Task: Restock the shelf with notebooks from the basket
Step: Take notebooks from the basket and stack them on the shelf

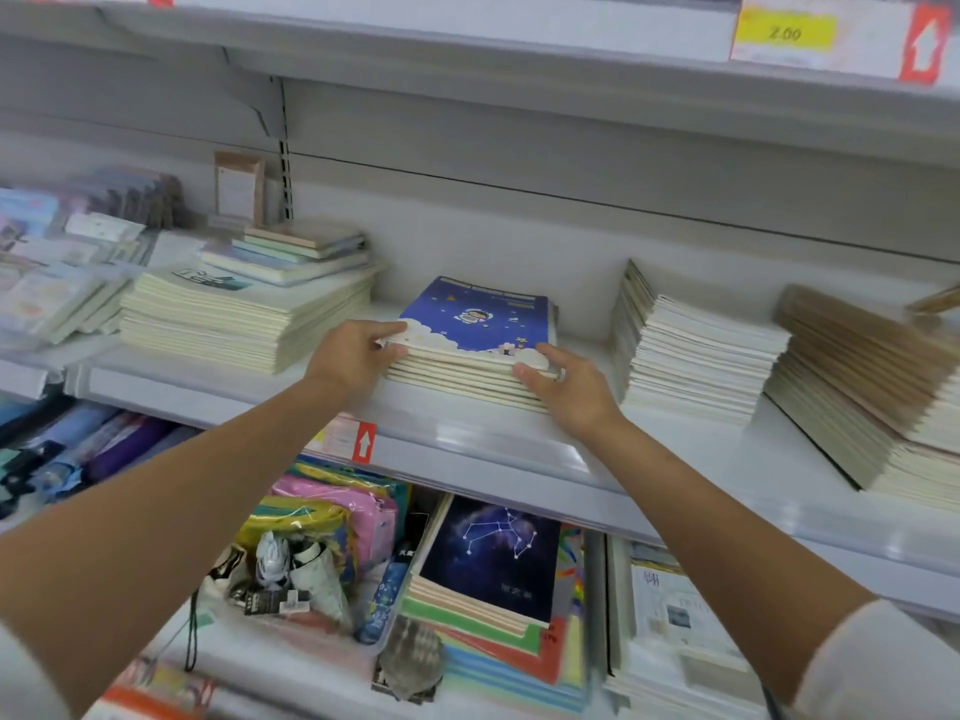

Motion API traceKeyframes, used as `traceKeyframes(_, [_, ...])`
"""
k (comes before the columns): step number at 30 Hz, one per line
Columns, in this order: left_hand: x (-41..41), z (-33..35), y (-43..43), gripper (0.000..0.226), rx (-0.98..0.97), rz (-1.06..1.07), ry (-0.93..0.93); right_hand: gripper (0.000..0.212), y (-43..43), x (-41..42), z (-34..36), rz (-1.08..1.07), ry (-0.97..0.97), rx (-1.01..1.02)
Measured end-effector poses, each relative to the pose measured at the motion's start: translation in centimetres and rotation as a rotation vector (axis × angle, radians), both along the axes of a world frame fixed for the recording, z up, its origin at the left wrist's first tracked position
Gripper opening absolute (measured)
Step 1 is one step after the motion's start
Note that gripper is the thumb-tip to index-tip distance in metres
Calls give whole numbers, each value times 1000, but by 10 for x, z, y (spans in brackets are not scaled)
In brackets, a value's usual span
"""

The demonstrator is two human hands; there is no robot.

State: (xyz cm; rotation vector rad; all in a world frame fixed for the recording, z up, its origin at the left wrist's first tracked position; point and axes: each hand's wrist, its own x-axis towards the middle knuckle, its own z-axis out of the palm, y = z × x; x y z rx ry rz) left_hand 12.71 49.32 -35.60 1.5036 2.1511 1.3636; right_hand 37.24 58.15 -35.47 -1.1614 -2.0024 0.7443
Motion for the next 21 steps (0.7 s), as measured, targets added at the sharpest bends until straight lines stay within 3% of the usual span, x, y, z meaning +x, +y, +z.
traceKeyframes(5, [-6, 0, 12, 34, -35, -30, 5, 54, -2, 1, 2, -32, -37, 57])
traceKeyframes(10, [-1, 3, 12, 40, -114, -51, 36, 63, 1, 0, -2, 8, -151, 22])
traceKeyframes(14, [11, 9, -6, 43, -26, -15, 94, 66, -9, -4, 2, -47, -402, 287])
traceKeyframes(18, [24, 11, -50, 18, 127, 135, 141, 41, -39, -17, 8, 8, -261, 554])
traceKeyframes(21, [18, 4, -93, 22, 126, 173, 42, 23, -80, -40, 7, 102, -151, 636])
